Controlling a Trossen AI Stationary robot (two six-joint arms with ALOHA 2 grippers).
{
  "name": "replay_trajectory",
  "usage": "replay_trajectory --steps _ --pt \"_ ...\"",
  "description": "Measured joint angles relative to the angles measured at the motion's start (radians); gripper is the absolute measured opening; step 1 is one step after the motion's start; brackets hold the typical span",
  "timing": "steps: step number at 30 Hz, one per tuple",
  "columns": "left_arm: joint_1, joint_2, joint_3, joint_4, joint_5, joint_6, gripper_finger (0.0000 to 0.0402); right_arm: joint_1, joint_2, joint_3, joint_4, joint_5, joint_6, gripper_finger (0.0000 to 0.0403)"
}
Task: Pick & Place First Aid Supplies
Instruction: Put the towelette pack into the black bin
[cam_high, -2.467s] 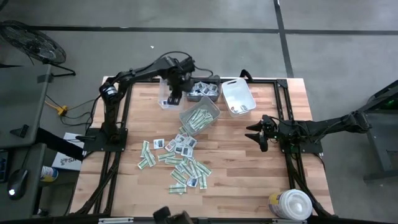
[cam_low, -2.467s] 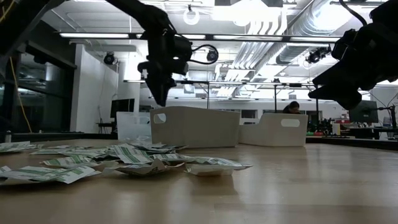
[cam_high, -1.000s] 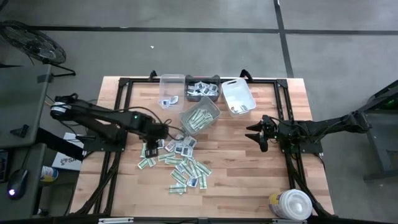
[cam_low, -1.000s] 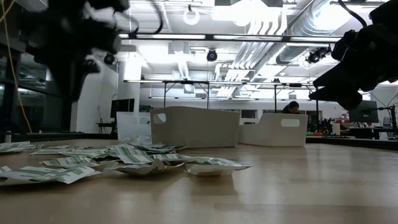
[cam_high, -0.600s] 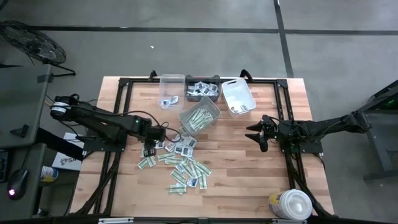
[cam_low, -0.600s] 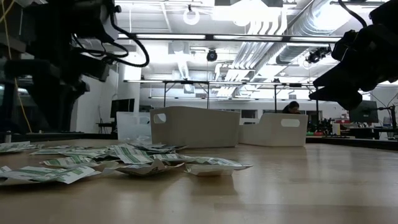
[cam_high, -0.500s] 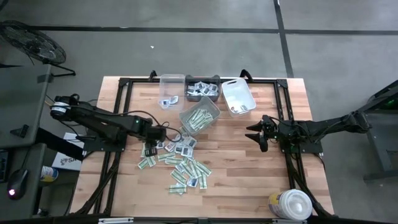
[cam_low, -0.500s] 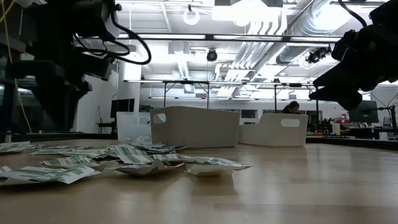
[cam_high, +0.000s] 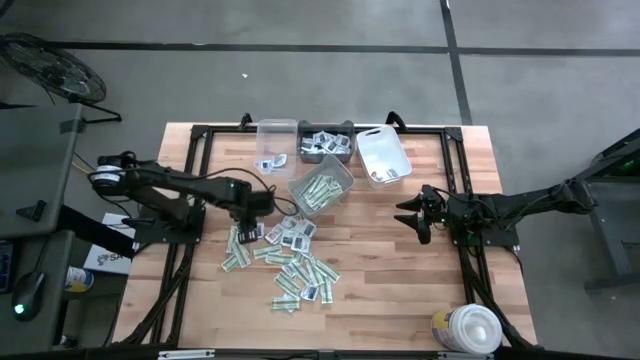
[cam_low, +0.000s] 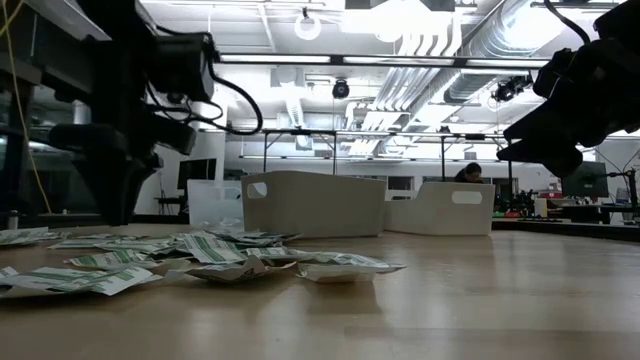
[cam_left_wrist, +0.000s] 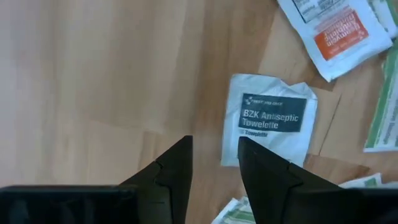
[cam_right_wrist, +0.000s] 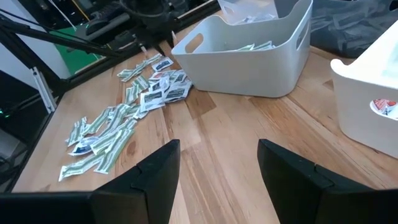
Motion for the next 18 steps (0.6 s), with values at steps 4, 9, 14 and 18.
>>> replay_trajectory --steps 4,9,14,18 --pt "0.013 0.026 0.0 0.0 0.079 0.064 0.0129 0.0 0.0 0.0 0.0 0.0 0.0 0.0208" --pt "0.013 0.065 0.002 0.013 0.078 0.082 0.0129 0.0 0.0 0.0 0.0 0.0 0.0 0.0208" --pt "0.013 0.12 0.005 0.026 0.056 0.08 0.0129 0.0 0.0 0.0 0.0 0.0 0.0 0.0208" --pt "0.013 0.171 0.008 0.015 0.068 0.084 0.0129 0.0 0.0 0.0 0.0 0.0 0.0 0.0208"
